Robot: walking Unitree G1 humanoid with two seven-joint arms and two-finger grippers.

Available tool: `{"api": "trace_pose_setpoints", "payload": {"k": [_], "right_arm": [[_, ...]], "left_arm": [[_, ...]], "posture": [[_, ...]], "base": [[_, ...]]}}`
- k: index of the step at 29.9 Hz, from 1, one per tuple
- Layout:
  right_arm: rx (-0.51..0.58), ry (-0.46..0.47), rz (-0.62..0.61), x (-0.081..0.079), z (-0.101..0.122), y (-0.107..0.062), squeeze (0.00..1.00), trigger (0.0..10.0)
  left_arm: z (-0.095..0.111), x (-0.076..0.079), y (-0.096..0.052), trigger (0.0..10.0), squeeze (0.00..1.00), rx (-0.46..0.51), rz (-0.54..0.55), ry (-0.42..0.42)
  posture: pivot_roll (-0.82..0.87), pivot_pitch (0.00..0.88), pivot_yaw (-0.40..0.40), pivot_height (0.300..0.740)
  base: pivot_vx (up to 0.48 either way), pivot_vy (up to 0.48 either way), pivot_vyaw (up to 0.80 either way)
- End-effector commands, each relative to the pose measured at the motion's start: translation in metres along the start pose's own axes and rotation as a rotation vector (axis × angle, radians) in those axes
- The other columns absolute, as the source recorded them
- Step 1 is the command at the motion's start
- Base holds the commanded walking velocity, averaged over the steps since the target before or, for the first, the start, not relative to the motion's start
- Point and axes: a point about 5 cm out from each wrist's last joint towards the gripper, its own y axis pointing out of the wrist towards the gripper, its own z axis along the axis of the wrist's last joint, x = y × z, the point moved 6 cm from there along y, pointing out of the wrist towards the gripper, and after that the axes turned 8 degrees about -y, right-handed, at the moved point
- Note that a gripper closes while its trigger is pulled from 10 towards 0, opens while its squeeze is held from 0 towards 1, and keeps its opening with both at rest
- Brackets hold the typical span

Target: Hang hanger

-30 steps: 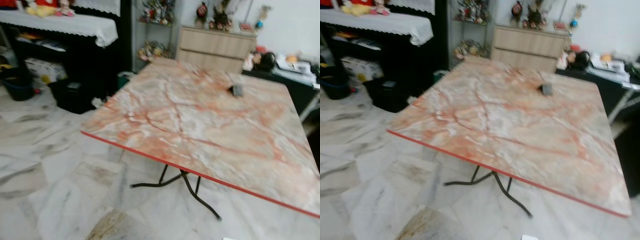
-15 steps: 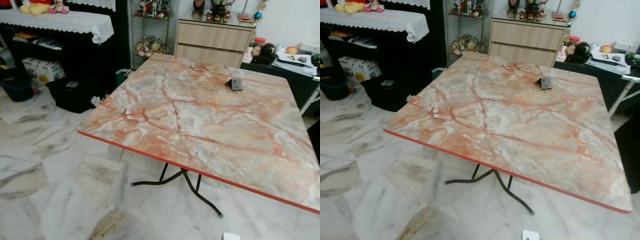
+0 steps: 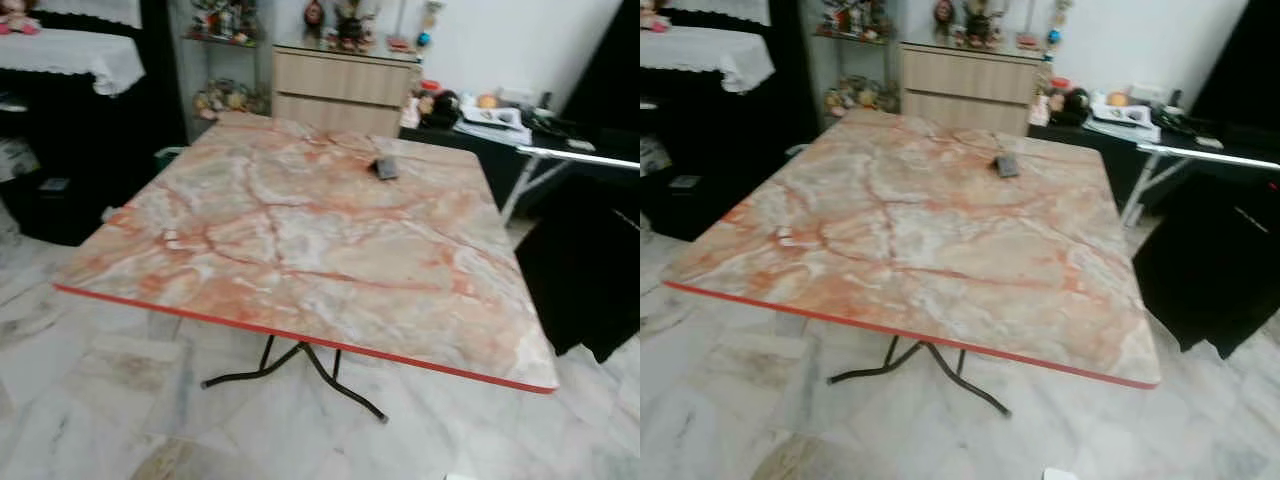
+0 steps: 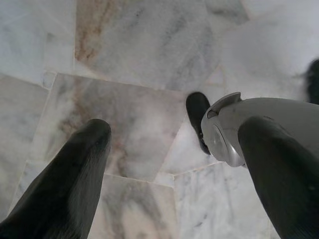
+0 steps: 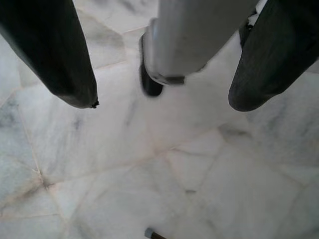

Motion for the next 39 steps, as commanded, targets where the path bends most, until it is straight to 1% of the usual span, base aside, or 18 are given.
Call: {"api": "trace_pose_setpoints", "payload": {"k": [1,6,17,19,20,29,34,39], "right_arm": [[0.062,0.084,0.032,0.0066,0.0352,0.0023,0.00,10.0],[0.065,0.089,0.030,0.0071,0.0364,0.0024,0.00,10.0],[0.068,0.093,0.031,0.0064,0.0374,0.0024,0.00,10.0],[0.069,0.094,0.031,0.0061,0.0376,0.0025,0.00,10.0],[0.074,0.111,0.036,0.0037,0.0387,0.0026,0.00,10.0],[0.076,0.110,0.034,0.0040,0.0399,0.0027,0.00,10.0],[0.093,0.132,0.031,0.0046,0.0423,0.0025,0.00,10.0],[0.090,0.119,0.036,0.0031,0.0421,0.0026,0.00,10.0]], "left_arm": [[0.0708,0.0525,0.0074,10.0,0.00,0.211,-0.095,-0.120],[0.0688,0.0550,0.0076,10.0,0.00,0.204,-0.101,-0.122],[0.0682,0.0539,0.0076,10.0,0.00,0.202,-0.101,-0.120],[0.0679,0.0535,0.0075,10.0,0.00,0.202,-0.101,-0.120],[0.0666,0.0501,0.0072,10.0,0.00,0.199,-0.099,-0.118],[0.0652,0.0506,0.0073,10.0,0.00,0.195,-0.101,-0.123],[0.0636,0.0511,0.0075,10.0,0.00,0.189,-0.102,-0.127],[0.0616,0.0497,0.0076,10.0,0.00,0.184,-0.098,-0.125]], "posture": [[0.10,0.023,-0.113,0.740],[0.10,0.039,-0.113,0.740],[0.10,0.049,-0.109,0.740],[0.10,0.049,-0.108,0.740],[0.10,0.057,-0.097,0.740],[0.10,0.059,-0.105,0.740],[0.09,0.059,-0.105,0.740],[0.10,0.055,-0.102,0.740]], "base": [[0.000,-0.386,0.00],[0.000,-0.384,0.00],[0.000,-0.379,0.00],[0.000,-0.379,0.00],[0.000,-0.382,0.00],[0.000,-0.385,0.00],[0.000,-0.382,0.00],[0.000,-0.382,0.00]]}}
